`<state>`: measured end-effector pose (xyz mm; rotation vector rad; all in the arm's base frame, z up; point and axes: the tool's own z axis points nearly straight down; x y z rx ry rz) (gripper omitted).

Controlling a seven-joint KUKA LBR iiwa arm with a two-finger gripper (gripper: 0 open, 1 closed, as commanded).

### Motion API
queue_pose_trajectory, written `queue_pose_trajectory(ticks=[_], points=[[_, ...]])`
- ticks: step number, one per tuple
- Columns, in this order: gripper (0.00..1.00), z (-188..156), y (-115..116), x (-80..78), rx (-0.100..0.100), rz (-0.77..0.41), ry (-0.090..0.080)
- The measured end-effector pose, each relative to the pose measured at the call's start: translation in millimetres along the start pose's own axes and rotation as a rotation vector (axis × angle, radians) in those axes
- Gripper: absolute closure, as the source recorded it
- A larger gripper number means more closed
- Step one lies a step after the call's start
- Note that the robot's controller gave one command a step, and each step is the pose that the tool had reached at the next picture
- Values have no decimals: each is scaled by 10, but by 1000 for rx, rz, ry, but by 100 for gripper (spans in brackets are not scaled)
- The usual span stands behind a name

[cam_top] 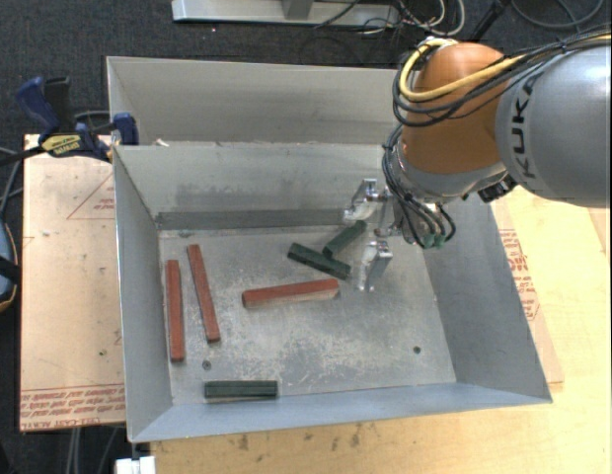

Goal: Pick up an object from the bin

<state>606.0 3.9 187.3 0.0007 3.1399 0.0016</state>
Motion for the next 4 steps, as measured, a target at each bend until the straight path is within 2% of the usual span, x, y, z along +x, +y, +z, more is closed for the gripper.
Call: queue_pose_trajectory(ticks=[1,2,3,4], points=[[0,0,0,0,0,0,0],[100,1047,37,-4,-2,-143,-15],[100,1047,36,-6,-2,-143,-16],[100,-206,71,-118,0,-541,-1]])
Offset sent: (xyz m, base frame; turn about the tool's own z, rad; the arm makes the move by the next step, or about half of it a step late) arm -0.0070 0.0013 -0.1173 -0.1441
